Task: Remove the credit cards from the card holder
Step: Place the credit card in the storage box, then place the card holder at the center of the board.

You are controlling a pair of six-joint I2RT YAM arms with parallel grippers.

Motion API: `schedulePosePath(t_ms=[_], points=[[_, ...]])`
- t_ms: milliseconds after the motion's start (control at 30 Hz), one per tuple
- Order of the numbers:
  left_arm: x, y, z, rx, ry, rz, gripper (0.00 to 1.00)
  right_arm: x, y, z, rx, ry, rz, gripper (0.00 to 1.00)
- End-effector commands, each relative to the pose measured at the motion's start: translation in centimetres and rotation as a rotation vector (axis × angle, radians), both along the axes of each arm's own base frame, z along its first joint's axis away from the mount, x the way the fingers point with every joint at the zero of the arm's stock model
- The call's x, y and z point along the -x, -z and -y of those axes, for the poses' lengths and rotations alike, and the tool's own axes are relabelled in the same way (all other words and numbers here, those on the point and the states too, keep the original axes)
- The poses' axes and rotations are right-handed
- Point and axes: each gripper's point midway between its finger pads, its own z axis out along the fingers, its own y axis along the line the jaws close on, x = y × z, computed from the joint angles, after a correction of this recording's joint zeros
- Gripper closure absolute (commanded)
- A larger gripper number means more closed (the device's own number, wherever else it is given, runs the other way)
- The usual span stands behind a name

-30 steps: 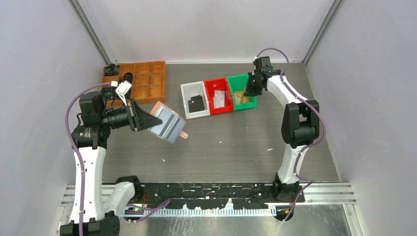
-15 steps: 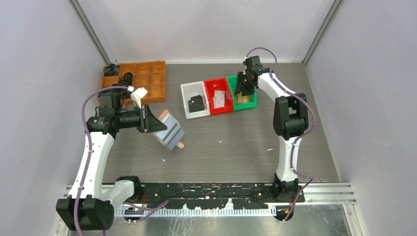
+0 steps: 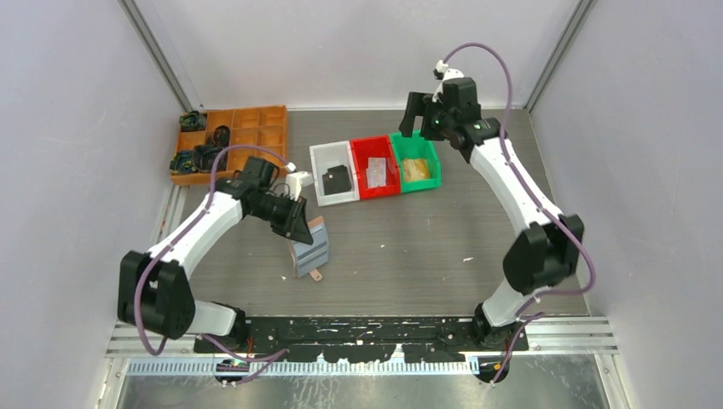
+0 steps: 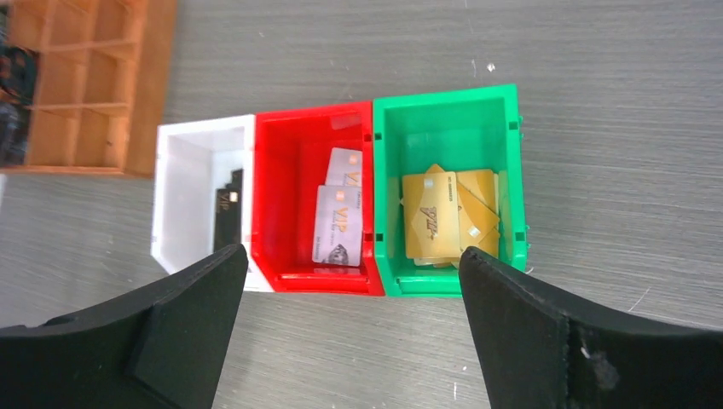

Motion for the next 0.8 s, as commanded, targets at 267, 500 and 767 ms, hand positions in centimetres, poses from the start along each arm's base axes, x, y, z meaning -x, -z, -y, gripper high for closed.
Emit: schedulePosePath(t_ms=[267, 500, 767], points=[[-5.4, 4.9, -1.4, -0.240, 0.131, 0.251, 0.10, 7.6, 0.1, 1.7, -0.156, 0.075, 0.058, 0.01], [-8.4, 4.5, -5.2, -0.302, 0.068, 0.345, 0.00, 11.4, 2.1, 4.5, -0.137, 0.184, 0.072, 0.01], [-10.0, 0.4, -10.0, -0.310, -0.082, 0.476, 0.00, 13.4, 2.9, 7.9, -0.104, 0.328, 0.163, 0.01]])
